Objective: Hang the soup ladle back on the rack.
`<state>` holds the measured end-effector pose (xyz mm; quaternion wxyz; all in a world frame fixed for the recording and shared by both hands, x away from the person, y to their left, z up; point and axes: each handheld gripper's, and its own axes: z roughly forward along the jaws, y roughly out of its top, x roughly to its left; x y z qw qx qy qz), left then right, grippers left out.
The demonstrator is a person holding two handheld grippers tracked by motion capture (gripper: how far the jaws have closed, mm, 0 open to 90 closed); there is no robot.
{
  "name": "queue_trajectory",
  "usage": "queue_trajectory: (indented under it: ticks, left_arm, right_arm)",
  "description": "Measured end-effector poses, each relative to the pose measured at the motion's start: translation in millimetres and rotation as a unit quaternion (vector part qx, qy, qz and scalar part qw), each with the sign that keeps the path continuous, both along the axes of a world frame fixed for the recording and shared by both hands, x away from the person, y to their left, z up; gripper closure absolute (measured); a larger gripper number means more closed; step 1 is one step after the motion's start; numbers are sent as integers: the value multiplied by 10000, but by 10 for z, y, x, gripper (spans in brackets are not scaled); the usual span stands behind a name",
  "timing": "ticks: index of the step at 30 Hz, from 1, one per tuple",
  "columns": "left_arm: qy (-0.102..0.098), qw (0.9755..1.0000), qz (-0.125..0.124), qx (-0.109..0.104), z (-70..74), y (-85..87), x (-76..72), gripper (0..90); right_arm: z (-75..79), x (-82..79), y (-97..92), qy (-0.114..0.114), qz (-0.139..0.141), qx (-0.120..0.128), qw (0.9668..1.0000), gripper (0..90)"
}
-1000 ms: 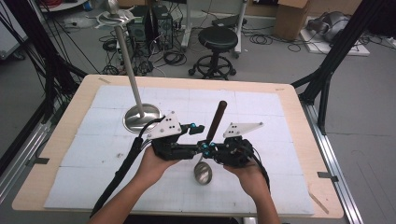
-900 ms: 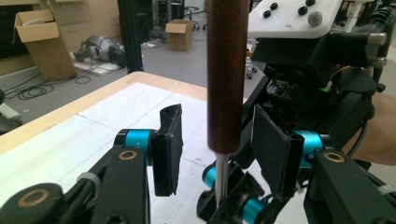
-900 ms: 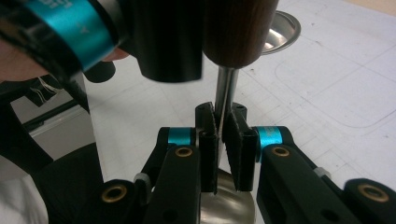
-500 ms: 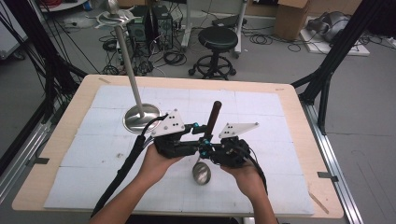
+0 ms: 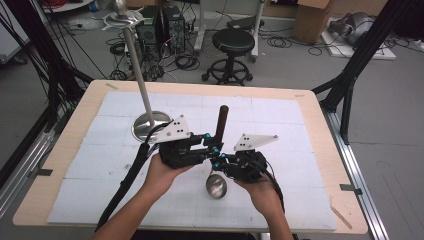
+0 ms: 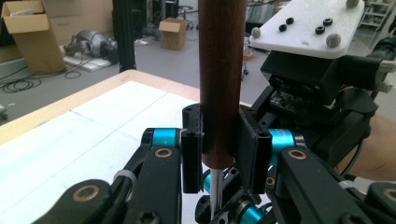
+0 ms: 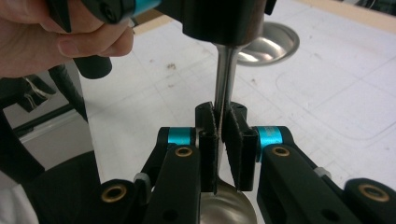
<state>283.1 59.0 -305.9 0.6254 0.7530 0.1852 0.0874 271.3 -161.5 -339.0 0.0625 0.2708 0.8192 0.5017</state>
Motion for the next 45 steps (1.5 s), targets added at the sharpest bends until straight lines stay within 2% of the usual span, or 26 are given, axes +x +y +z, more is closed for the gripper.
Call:
queue_trajectory:
  ticks: [3, 5, 7, 9, 12, 15, 18, 19, 22, 23, 26, 27, 29, 31, 33, 37, 40, 41, 42, 43, 45]
  left_arm:
    - [26, 9999, -82, -103, 38, 66, 0, 735]
    - [13, 9997, -160, -179, 67, 124, 2, 735]
    - [3, 9993, -312, -209, 92, 189, 8, 735]
    - [15, 9986, -441, -283, 111, 246, 13, 735]
    - [-80, 9973, -671, -298, 135, 329, 24, 735]
    - [-142, 9948, -930, -385, 156, 399, 24, 734]
    - [-113, 9908, -1249, -502, 176, 454, 14, 734]
    - [-99, 9896, -1337, -529, 182, 468, 9, 734]
    - [-82, 9861, -1557, -576, 192, 498, -8, 734]
    - [-84, 9855, -1592, -581, 193, 506, -14, 734]
    - [-105, 9838, -1690, -591, 192, 524, -28, 733]
    - [-92, 9834, -1705, -611, 190, 527, -30, 733]
    - [-69, 9826, -1734, -660, 181, 531, -32, 733]
    - [-69, 9817, -1777, -678, 170, 536, -35, 733]
    - [-45, 9809, -1811, -708, 159, 542, -40, 733]
    - [-61, 9809, -1800, -736, 150, 575, -36, 733]
    - [-19, 9816, -1733, -804, 129, 611, -23, 731]
    - [13, 9830, -1645, -818, 117, 624, -21, 728]
    - [22, 9856, -1494, -798, 103, 636, -26, 722]
    - [45, 9885, -1323, -731, 85, 649, -35, 673]
    - [98, 9932, -977, -621, 41, 663, -59, 512]
  right_arm:
    - [8, -28, -5, -149, 30, 142, 9998, 813]
    - [11, -36, -29, -273, 139, 371, 9988, 641]
    - [6, -37, -65, -464, 279, 574, 9969, 528]
    - [-12, -29, -104, -499, 417, 745, 9951, 479]
    - [-65, -22, -137, -488, 739, 1043, 9906, 464]
    - [-121, -21, -100, -495, 1106, 1208, 9853, 476]
    - [-153, -8, -19, -554, 1368, 1273, 9808, 485]
    - [-158, -4, 11, -521, 1458, 1286, 9795, 500]
    - [-164, 5, 93, -610, 1678, 1392, 9740, 560]
    - [-164, -3, 115, -587, 1773, 1426, 9720, 578]
    - [-169, -14, 158, -571, 1913, 1458, 9690, 625]
    - [-173, -7, 169, -627, 1875, 1457, 9694, 640]
    - [-178, -2, 173, -581, 1894, 1437, 9696, 661]
    - [-180, 2, 175, -584, 1904, 1486, 9686, 682]
    - [-179, -7, 186, -592, 1985, 1553, 9659, 728]
    - [-173, -26, 198, -636, 2110, 1598, 9622, 826]
    - [-164, -53, 207, -626, 1967, 1592, 9654, 836]
    - [-164, -57, 217, -624, 1887, 1593, 9670, 838]
    - [-164, -64, 229, -568, 1803, 1565, 9694, 839]
    - [-166, -65, 241, -464, 1689, 1519, 9728, 839]
    - [-185, -47, 263, -210, 1434, 1433, 9790, 841]
